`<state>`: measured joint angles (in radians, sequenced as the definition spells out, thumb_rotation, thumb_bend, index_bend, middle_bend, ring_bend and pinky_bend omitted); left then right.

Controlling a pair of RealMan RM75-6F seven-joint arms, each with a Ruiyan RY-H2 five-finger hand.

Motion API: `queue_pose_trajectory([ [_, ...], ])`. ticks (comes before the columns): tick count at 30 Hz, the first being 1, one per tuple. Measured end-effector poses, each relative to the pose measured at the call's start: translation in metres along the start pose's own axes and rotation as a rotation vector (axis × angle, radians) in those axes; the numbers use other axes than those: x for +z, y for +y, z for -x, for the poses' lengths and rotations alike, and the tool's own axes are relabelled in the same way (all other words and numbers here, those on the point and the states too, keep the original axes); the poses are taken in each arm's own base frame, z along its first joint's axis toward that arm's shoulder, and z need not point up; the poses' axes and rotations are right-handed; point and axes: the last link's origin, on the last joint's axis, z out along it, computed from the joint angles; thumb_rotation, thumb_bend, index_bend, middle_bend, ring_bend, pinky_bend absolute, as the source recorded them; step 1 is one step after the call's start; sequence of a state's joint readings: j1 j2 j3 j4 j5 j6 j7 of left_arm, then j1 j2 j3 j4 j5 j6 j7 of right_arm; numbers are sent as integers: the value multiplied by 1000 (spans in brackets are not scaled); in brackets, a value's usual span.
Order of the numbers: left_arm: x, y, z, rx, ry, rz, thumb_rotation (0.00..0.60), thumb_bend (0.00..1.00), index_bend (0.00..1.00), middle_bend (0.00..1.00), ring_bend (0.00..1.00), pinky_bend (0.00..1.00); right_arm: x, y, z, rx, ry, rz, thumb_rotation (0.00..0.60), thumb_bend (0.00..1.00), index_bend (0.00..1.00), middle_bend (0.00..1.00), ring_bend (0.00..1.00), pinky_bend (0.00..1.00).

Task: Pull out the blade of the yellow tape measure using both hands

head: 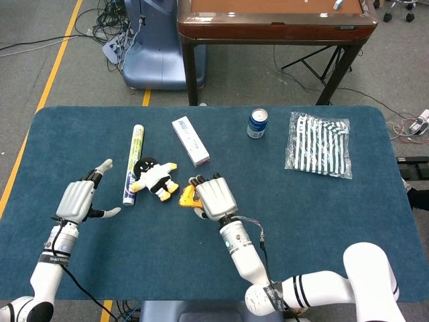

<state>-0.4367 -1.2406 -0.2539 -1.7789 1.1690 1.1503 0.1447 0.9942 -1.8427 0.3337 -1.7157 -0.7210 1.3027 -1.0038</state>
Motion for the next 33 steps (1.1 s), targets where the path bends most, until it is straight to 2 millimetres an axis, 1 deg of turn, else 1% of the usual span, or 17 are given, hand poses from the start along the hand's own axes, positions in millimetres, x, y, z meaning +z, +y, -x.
queue_pose_trajectory([
  [5,4,10,4,-45,-11,-1,600,48,0,41,6,142,3,-13,-1,15,8,10,600,543,610,635,525,318],
  [9,6,15,8,-58,-17,4,600,48,0,0,0,68,5,-20,-1,22,14,12,600,543,611,635,525,318],
  [19,11,26,19,-75,-25,13,600,48,0,0,0,66,11,-36,0,44,17,10,600,543,616,636,528,318],
  [29,13,41,24,-122,-37,32,600,48,0,0,0,66,14,-48,2,53,33,3,600,543,618,638,530,318],
  [33,13,45,25,-133,-38,36,600,48,0,0,0,66,15,-51,3,56,42,5,600,543,620,640,532,318],
])
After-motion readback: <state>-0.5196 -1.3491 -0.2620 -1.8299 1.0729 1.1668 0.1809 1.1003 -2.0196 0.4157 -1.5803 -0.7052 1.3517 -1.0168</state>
